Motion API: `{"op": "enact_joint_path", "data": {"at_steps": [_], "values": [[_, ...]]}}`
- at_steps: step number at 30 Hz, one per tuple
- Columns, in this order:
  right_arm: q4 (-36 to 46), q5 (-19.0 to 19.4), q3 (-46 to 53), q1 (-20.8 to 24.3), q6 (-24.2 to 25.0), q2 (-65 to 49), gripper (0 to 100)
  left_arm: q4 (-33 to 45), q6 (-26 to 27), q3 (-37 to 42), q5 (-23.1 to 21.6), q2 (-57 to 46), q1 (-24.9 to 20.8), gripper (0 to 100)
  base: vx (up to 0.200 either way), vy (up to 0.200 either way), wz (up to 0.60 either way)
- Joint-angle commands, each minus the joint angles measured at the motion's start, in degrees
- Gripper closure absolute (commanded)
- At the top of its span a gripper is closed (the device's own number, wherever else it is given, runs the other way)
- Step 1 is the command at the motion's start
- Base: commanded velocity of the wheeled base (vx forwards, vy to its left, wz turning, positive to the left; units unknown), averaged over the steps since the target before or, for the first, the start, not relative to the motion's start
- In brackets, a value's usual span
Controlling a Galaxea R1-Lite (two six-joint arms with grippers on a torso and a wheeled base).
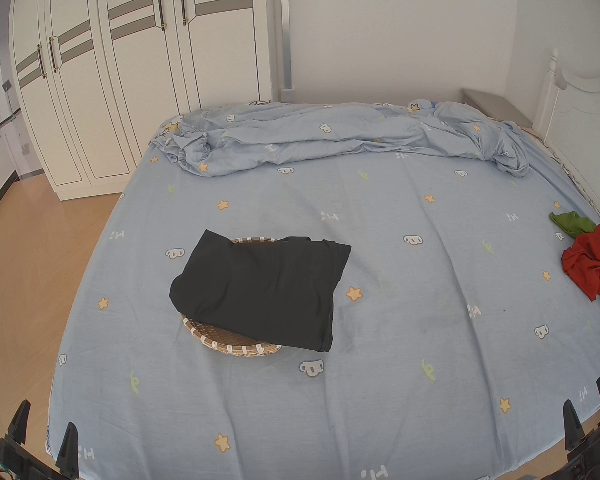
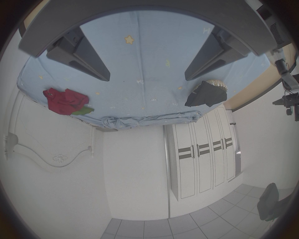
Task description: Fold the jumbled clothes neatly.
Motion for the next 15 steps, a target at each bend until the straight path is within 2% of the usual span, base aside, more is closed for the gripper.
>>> {"op": "enact_joint_path", "data": {"at_steps": [1,2,4,5,7,12,14,15], "values": [[0.11,0.59,-0.13,0.01,0.13,-0.85,0,0.02,-0.04,0.96,0.01,-0.82,0.04,0,0.000,0.000,0.00],[0.02,0.59,-0.04,0.01,-0.14,-0.85,0,0.02,-0.04,0.96,0.01,-0.82,0.04,0,0.000,0.000,0.00],[-0.42,0.85,0.05,0.01,-3.83,-0.85,0,0.02,-0.04,0.96,0.01,-0.82,0.04,0,0.000,0.000,0.00],[-4.11,0.85,1.37,0.01,-5.85,-0.85,0,0.02,-0.04,0.96,0.01,-0.82,0.04,0,0.000,0.000,0.00],[-6.83,0.85,1.37,0.01,-5.76,-0.85,0,0.02,-0.04,0.96,0.01,-0.82,0.04,0,0.000,0.000,0.00],[-4.28,1.38,1.37,0.01,-5.68,-0.85,0,-0.07,-0.04,0.96,0.01,-0.82,0.04,0,0.000,0.000,0.00],[-3.14,3.93,1.19,0.01,-3.57,-0.85,0,-0.07,-0.04,0.96,0.01,-0.82,0.04,0,0.000,0.000,0.00],[-2.44,5.34,1.01,0.01,-0.67,-0.85,0,-0.07,-0.04,0.96,0.01,-0.82,0.04,0,0.000,0.000,0.00]]}}
